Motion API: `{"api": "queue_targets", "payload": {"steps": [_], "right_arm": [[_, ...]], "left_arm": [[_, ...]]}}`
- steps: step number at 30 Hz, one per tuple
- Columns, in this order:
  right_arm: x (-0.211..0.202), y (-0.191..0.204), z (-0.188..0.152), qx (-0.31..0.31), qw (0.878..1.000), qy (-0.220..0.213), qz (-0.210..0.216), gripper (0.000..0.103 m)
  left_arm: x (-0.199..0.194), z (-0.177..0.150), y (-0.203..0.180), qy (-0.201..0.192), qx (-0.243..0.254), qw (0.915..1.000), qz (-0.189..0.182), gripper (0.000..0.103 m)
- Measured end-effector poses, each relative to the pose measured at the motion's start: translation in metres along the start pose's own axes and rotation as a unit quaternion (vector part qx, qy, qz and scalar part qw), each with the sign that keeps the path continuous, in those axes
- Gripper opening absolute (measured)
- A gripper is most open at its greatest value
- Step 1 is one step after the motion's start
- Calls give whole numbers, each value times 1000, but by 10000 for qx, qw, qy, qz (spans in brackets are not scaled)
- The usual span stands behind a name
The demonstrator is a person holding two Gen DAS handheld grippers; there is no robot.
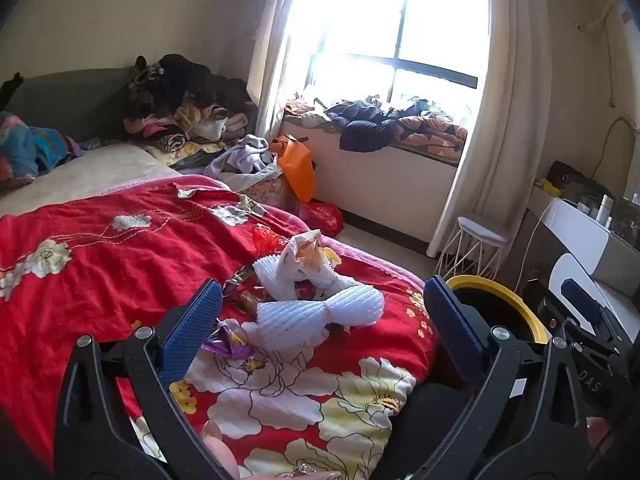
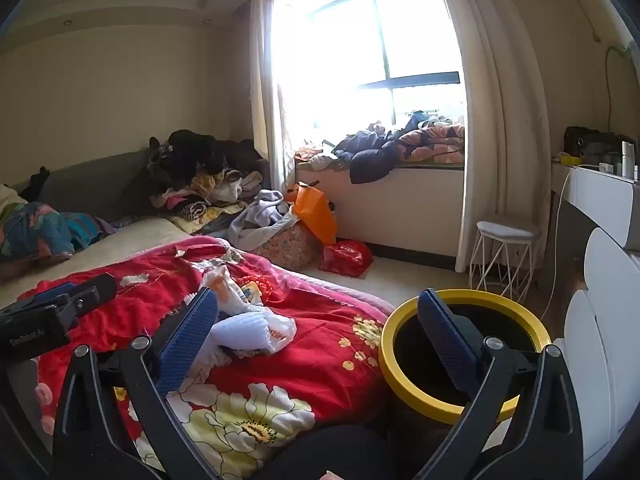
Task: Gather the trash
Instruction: 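Move both open grippers toward the white foam net and purple wrapper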
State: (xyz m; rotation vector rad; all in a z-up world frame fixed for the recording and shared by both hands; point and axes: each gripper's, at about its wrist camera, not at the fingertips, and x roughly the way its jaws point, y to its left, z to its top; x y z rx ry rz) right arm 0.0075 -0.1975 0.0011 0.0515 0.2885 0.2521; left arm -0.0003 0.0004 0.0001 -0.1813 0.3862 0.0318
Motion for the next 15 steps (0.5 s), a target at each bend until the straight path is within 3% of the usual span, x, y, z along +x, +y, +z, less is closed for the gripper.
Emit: {"api": "queue_targets", "payload": {"steps": [15], "right_arm": [[-3,-2,0,-35,10000,-39,-55,97]], "left_arm": [[1,0,-1,6,25,10000,-13,93]]}}
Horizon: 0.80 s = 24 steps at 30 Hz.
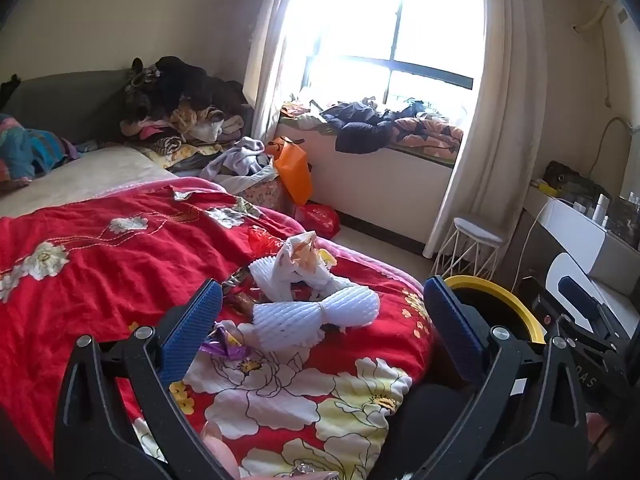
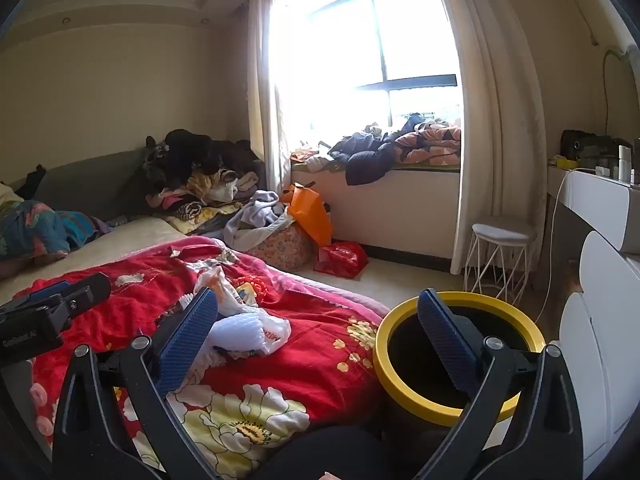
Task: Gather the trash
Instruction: 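Move both open grippers toward the white foam net and purple wrapper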
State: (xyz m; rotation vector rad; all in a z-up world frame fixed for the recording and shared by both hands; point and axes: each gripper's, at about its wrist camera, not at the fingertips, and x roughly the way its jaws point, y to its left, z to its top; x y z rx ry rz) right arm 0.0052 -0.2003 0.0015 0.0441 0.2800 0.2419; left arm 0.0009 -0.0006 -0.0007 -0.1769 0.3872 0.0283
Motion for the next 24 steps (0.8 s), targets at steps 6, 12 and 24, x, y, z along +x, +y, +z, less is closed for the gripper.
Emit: {"api": "queue_targets", "payload": {"steps": [6,12,24], "right_arm": [[0,1,0,-9,10000,-1,-2,97],[0,1,0,-18,10000,4,-5,97],[1,-1,1,-14,10000,10,-8,97]], "left_arm": [[3,1,-4,-15,-2,10000,-4,93],[3,1,-4,-22,3,10000,-5,93],[2,0,-4,-38,7,10000,-10,93]]}}
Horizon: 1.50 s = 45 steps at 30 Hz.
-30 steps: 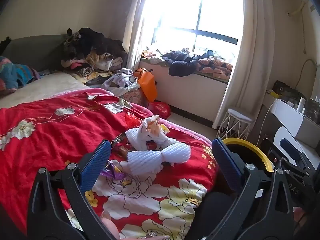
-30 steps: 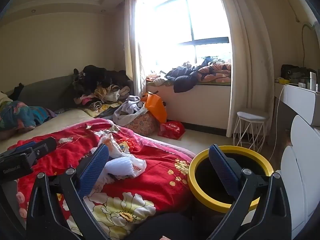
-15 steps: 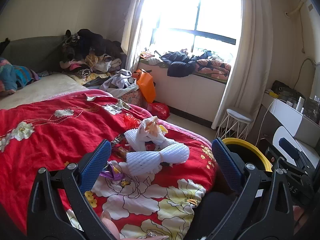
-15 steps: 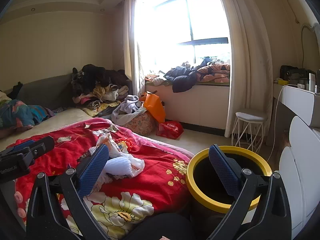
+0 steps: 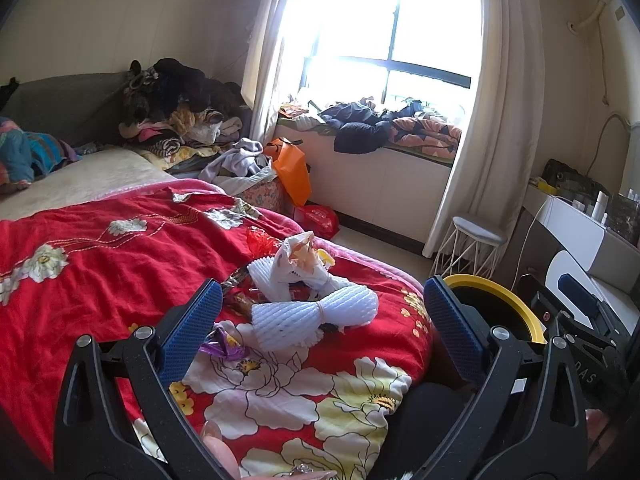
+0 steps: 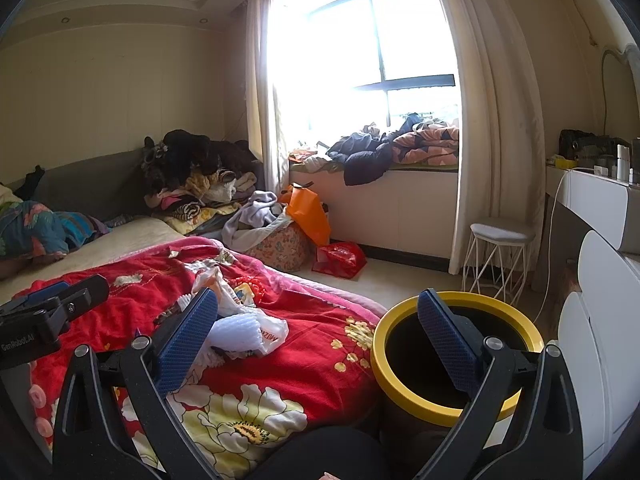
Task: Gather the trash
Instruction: 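Move both open grippers toward the white foam net and purple wrapper, then close the left gripper on the purple wrapper while the right gripper grasps the white foam net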
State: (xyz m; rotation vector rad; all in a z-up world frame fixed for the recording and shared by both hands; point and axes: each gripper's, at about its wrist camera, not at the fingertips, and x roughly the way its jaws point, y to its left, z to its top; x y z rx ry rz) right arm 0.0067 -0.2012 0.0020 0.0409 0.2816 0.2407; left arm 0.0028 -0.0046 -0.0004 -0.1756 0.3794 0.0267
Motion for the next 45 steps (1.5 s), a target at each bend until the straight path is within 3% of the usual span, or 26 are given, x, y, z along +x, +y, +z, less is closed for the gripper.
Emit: {"api": "queue_targets", "payload": {"steps": [24,45], "right_arm": [[8,-3,-9,59,9999,130,66,97],[95,56,0,-118,9869,1169,1109,97]], "left_arm": [[-2,-1,0,35,-32,10000,38,93],[22,3,98,390,-953,9914,810,93]]}}
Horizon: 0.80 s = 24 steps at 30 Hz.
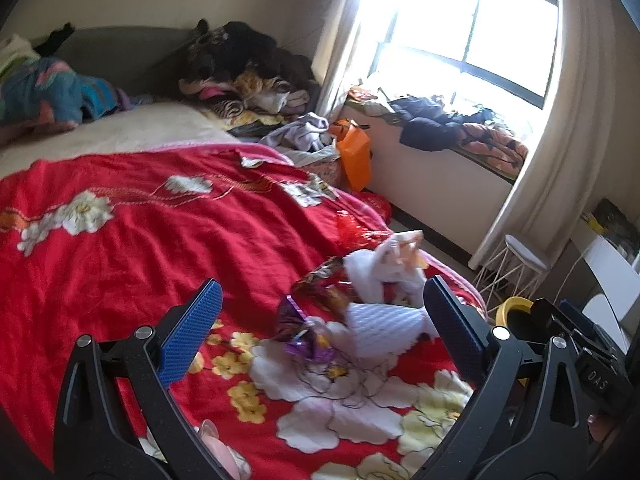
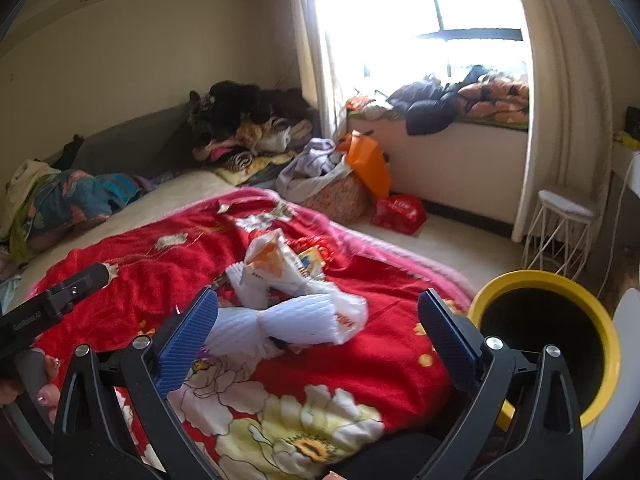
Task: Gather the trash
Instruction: 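Close the left gripper on the purple wrapper while the right gripper grasps the white foam net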
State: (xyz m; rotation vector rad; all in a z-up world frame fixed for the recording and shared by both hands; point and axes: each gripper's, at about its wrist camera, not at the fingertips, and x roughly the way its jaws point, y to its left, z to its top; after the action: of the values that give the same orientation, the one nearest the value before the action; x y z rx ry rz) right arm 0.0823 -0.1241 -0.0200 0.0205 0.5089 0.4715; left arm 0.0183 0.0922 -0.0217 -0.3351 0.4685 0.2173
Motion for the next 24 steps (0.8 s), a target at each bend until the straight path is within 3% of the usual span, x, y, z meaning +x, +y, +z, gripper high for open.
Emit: {"api": "queue_targets", "payload": {"steps": [6,14,19,24], "right_arm": [[29,7,5,-75,9997,221,84,97],[65,-2,2,-61,9988,491,-9,95],[89,-10,-4,21,9970,766,-58,88],[113,-19,-12,216,9924,1201,129,80]], "left_arm": [[23,-2,22,311,-128,9993,136,93],[71,-13,26,891,-64,9960,4,93],[101,-27,32,1271,-124,9917,-143,92],[116,-36,35,1483,-242,9882,-310,81]]}}
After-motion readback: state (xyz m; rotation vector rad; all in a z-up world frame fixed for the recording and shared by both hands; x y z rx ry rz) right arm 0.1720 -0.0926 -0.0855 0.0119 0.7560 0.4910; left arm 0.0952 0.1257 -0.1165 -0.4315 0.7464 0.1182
